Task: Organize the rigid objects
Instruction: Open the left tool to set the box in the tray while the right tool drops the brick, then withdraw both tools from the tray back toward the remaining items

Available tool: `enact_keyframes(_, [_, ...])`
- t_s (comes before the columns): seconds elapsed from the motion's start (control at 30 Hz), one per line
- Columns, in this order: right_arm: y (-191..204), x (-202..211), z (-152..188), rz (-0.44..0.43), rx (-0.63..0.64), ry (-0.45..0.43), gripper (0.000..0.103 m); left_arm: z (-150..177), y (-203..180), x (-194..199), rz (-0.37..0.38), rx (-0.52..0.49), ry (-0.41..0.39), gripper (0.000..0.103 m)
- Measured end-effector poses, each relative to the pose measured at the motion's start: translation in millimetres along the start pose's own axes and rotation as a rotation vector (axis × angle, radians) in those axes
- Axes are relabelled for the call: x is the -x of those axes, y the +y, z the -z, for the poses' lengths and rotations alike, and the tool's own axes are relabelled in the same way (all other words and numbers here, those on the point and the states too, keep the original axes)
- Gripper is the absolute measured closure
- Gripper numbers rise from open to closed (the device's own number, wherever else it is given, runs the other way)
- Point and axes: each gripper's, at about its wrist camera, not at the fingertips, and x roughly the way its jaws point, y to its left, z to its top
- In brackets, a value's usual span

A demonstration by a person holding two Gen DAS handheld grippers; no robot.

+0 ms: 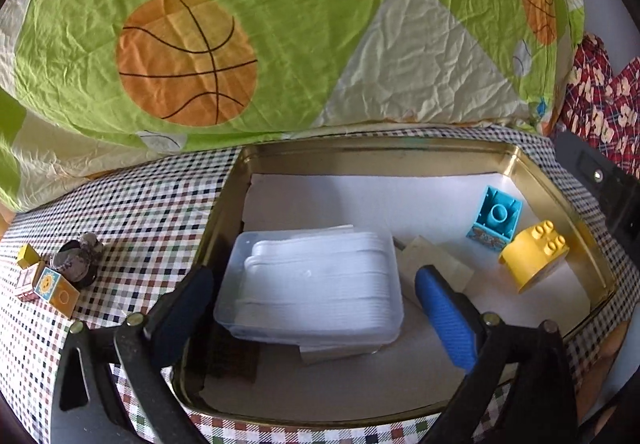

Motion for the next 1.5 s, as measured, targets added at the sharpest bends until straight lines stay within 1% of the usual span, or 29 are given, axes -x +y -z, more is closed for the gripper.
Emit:
enact_keyframes(0.1, [-5, 1, -1, -0.004, -0.029, -0.009, 0.008, 2, 5, 10, 0.016, 0.02, -0.052, 0.001])
enact_keyframes(0.2, [-6, 4, -3, 0.008, -0.015, -0.033, 0.008, 2, 5, 21, -0.007, 0.005, -0.112, 0.001])
enact_keyframes(0.27, [-3, 10, -2, 0.016, 0.001, -0.065, 0.008, 1, 8, 31, -0.001, 0.009, -0.169, 0.001])
enact_keyframes(0.33, [-1, 16, -2, 0.015, 0.014, -0.093, 0.008, 1, 12, 41, 0.037, 0.026, -0.225, 0.0])
enact_keyframes(0.4, [3, 23, -1, 0.019, 0.03, -0.126, 0.008, -2, 18, 48, 0.097, 0.046, -0.254, 0.0])
enact_keyframes(0.47, [5, 29, -1, 0.043, 0.045, -0.161, 0.008, -4, 29, 52, 0.141, 0.08, -0.271, 0.0])
enact_keyframes(0.53, [5, 33, -2, 0.068, 0.051, -0.19, 0.007, -6, 39, 56, 0.139, 0.107, -0.287, 0.0])
enact_keyframes(0.6, [4, 37, -2, 0.099, 0.05, -0.222, 0.004, -8, 47, 59, 0.096, 0.124, -0.304, 0.0])
enact_keyframes(0.67, [2, 39, -3, 0.113, 0.048, -0.242, 0.004, -7, 55, 67, 0.019, 0.14, -0.339, 0.0])
enact_keyframes(0.7, [2, 40, -3, 0.117, 0.048, -0.251, 0.004, -7, 58, 70, -0.033, 0.142, -0.366, 0.0])
enact_keyframes(0.77, [2, 41, -2, 0.122, 0.051, -0.268, 0.004, -3, 62, 75, -0.175, 0.124, -0.422, 0.0])
enact_keyframes(0.8, [3, 42, -1, 0.125, 0.055, -0.275, 0.004, -1, 62, 75, -0.228, 0.107, -0.439, 0.0])
enact_keyframes(0.83, [4, 42, -1, 0.129, 0.061, -0.278, 0.004, 1, 62, 74, -0.261, 0.091, -0.445, 0.0])
enact_keyframes(0.87, [4, 43, -1, 0.13, 0.063, -0.281, 0.004, 2, 62, 73, -0.273, 0.077, -0.438, 0.0])
enact_keyframes(1.03, [0, 52, 1, 0.175, 0.031, -0.315, 0.004, 11, 57, 67, -0.307, 0.016, -0.425, 0.0])
enact_keyframes(1.07, [-2, 55, 2, 0.181, 0.018, -0.321, 0.004, 11, 56, 65, -0.306, 0.004, -0.407, 0.0])
enact_keyframes(1.17, [-3, 62, 4, 0.202, -0.001, -0.344, 0.004, 13, 61, 65, -0.259, 0.006, -0.37, 0.0])
enact_keyframes(1.3, [3, 71, 8, 0.214, 0.012, -0.351, 0.004, 22, 73, 73, -0.219, 0.054, -0.364, 0.0])
enact_keyframes(1.43, [13, 83, 13, 0.224, 0.044, -0.371, 0.004, 31, 81, 82, -0.206, 0.074, -0.373, 0.0])
enact_keyframes(1.5, [18, 87, 15, 0.226, 0.059, -0.374, 0.004, 34, 85, 84, -0.203, 0.075, -0.363, 0.0])
